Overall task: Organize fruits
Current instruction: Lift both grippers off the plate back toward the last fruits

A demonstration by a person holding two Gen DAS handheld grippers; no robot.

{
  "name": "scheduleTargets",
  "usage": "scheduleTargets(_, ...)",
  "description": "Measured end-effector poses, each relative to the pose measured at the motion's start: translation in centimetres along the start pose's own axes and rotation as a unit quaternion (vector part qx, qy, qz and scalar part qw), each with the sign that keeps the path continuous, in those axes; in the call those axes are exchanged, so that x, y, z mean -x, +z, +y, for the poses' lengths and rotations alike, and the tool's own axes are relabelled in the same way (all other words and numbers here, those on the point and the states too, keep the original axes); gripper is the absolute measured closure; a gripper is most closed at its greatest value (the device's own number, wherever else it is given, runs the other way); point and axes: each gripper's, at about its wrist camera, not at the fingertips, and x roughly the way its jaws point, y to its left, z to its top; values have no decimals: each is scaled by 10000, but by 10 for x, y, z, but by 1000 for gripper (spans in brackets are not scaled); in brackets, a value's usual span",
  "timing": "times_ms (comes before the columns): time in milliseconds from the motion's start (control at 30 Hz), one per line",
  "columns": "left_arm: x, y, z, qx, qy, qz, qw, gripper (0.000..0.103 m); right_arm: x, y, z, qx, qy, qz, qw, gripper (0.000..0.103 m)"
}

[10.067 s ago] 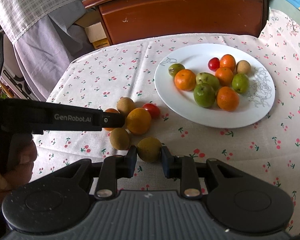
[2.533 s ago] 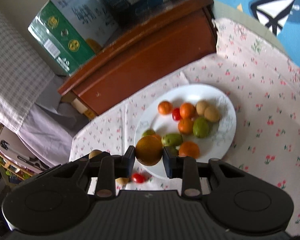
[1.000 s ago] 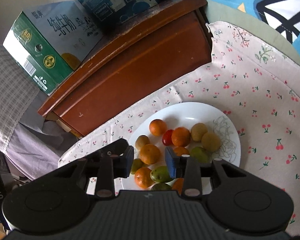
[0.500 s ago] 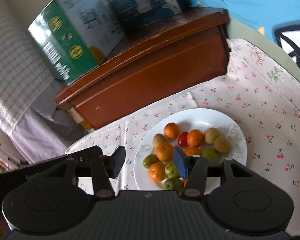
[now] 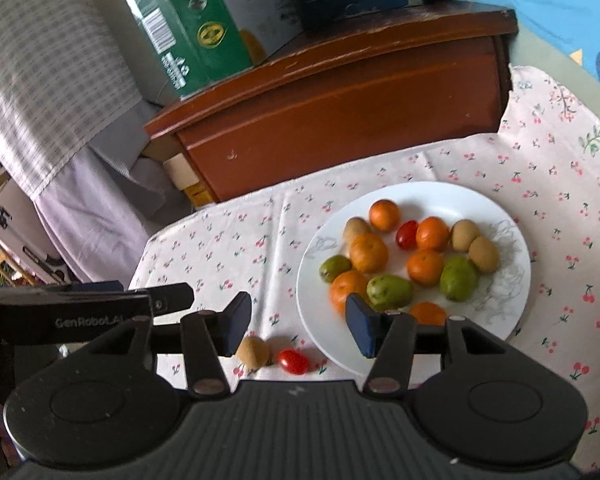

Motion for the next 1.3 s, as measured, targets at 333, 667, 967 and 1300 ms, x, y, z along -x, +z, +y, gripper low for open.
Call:
scheduleTargets(333, -7, -9, 14, 79, -19, 214, 9997, 9, -10, -19, 8, 235, 64, 261, 9994, 49)
scheduleTargets(667, -16, -10, 23, 251, 46, 280, 9993, 9, -26, -35, 24, 938, -10, 313, 9951, 65)
scheduleTargets(967, -21, -12, 23, 291, 26, 343, 9990, 9, -41, -38, 22, 1149, -165, 430, 9923, 69)
scheduleTargets(1300, -27, -14, 23, 331, 46, 404, 9986, 9, -53, -42, 22, 1214, -272, 570, 9906, 73)
